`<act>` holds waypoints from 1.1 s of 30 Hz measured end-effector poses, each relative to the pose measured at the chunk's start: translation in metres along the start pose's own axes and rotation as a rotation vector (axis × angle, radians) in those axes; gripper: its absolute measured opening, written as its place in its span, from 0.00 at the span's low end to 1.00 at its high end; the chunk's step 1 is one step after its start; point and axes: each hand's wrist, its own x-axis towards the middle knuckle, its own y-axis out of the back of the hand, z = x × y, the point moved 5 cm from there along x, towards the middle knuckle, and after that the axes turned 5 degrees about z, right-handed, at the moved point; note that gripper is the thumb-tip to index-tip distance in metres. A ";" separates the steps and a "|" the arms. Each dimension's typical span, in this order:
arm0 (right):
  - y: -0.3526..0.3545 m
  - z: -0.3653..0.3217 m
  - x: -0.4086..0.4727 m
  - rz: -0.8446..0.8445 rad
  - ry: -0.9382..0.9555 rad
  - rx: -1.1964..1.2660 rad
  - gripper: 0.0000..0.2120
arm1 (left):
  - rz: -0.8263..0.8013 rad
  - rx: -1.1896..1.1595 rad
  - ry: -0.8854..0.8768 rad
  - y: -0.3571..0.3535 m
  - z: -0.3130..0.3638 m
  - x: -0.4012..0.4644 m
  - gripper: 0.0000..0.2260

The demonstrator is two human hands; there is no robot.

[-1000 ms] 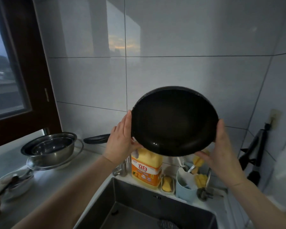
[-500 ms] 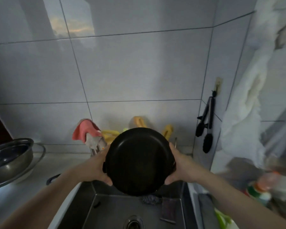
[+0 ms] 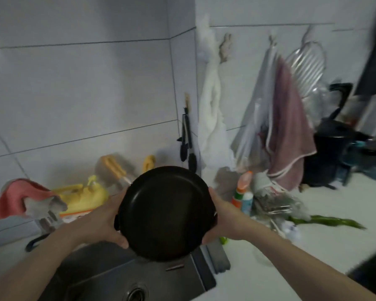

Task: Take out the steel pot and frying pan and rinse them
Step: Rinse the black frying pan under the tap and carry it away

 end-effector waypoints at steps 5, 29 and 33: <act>0.065 0.050 -0.105 0.146 -0.146 0.013 0.62 | -0.108 0.040 -0.185 -0.055 0.100 0.043 0.59; 0.277 0.188 -0.936 1.036 -1.089 -0.014 0.59 | -0.833 -0.017 -1.132 -0.594 0.848 -0.028 0.57; 0.265 0.181 -1.037 1.171 -1.265 -0.059 0.55 | -0.993 -0.043 -1.332 -0.663 0.951 -0.088 0.57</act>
